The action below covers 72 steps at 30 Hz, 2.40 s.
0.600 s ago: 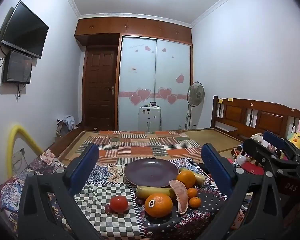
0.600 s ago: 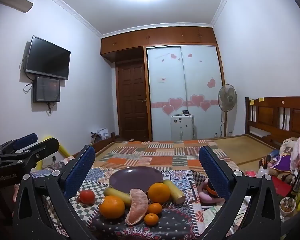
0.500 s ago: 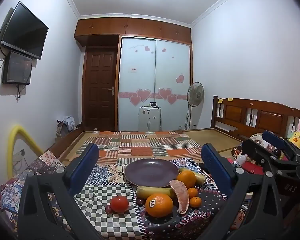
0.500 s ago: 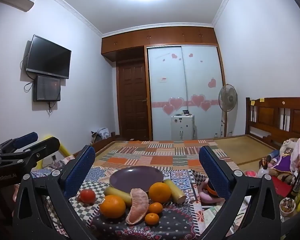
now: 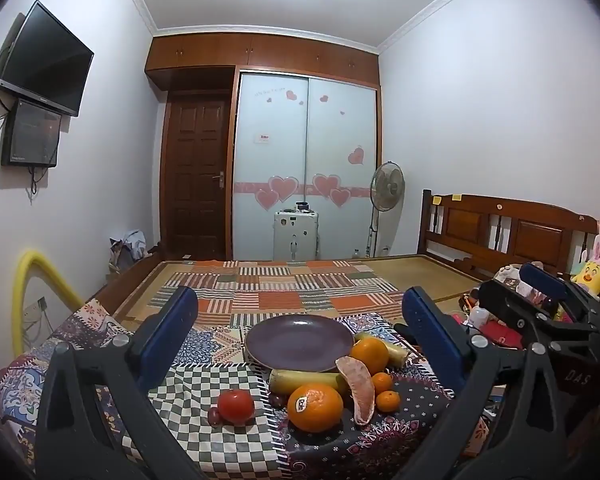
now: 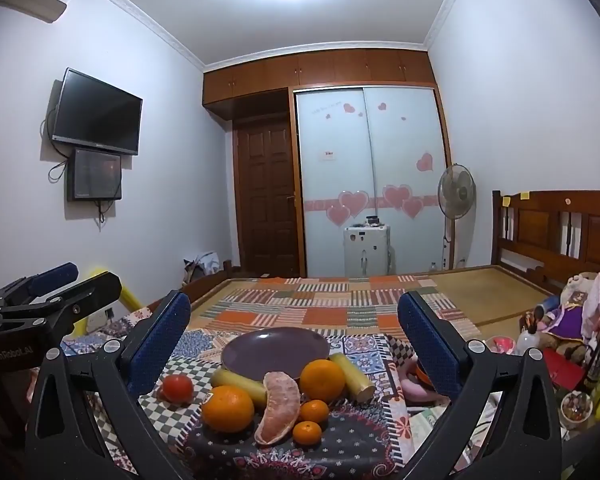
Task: Organize fruits
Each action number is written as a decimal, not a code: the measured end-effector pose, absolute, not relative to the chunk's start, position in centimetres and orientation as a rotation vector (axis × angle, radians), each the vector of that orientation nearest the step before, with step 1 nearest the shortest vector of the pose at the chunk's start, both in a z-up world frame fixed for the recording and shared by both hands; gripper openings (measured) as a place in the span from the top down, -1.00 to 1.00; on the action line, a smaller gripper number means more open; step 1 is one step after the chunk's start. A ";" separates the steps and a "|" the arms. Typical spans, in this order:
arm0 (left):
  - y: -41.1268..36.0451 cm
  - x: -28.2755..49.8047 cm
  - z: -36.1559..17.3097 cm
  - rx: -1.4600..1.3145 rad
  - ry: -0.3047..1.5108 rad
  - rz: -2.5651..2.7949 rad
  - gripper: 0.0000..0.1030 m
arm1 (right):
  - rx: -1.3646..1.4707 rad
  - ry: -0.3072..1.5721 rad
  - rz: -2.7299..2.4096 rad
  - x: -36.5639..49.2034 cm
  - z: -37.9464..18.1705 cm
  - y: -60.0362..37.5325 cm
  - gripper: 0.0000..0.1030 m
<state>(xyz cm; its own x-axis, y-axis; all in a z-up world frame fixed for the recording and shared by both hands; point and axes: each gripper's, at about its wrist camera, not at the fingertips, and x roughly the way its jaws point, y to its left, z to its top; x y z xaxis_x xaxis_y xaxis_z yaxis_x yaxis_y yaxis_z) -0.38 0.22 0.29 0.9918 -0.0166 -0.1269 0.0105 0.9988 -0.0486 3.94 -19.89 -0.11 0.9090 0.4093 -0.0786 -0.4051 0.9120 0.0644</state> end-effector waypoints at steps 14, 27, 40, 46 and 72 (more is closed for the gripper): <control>-0.4 -0.3 0.1 -0.029 0.127 -0.020 -1.00 | 0.051 0.085 0.426 3.7 0.3 -19.8 -1.00; -0.3 -0.1 0.0 -0.032 0.128 -0.024 -1.00 | 0.050 0.082 0.427 3.5 0.3 -19.6 -1.00; 0.1 -0.3 0.1 -0.037 0.121 -0.025 -1.00 | 0.053 0.083 0.425 3.6 0.3 -19.6 -1.00; 0.3 -0.5 0.3 -0.042 0.120 -0.031 -1.00 | 0.055 0.084 0.427 3.6 0.2 -19.7 -1.00; 0.8 1.3 -1.8 -0.044 0.187 -0.031 -1.00 | 0.046 0.180 0.433 6.1 -1.7 -19.2 -1.00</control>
<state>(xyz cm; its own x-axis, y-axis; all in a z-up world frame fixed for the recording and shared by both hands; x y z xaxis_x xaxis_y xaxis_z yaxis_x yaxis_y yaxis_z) 1.28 0.76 -1.79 0.9821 -0.0349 -0.1853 0.0267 0.9985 -0.0468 6.09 -19.23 -1.74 0.8922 0.4210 -0.1638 -0.4129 0.9071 0.0825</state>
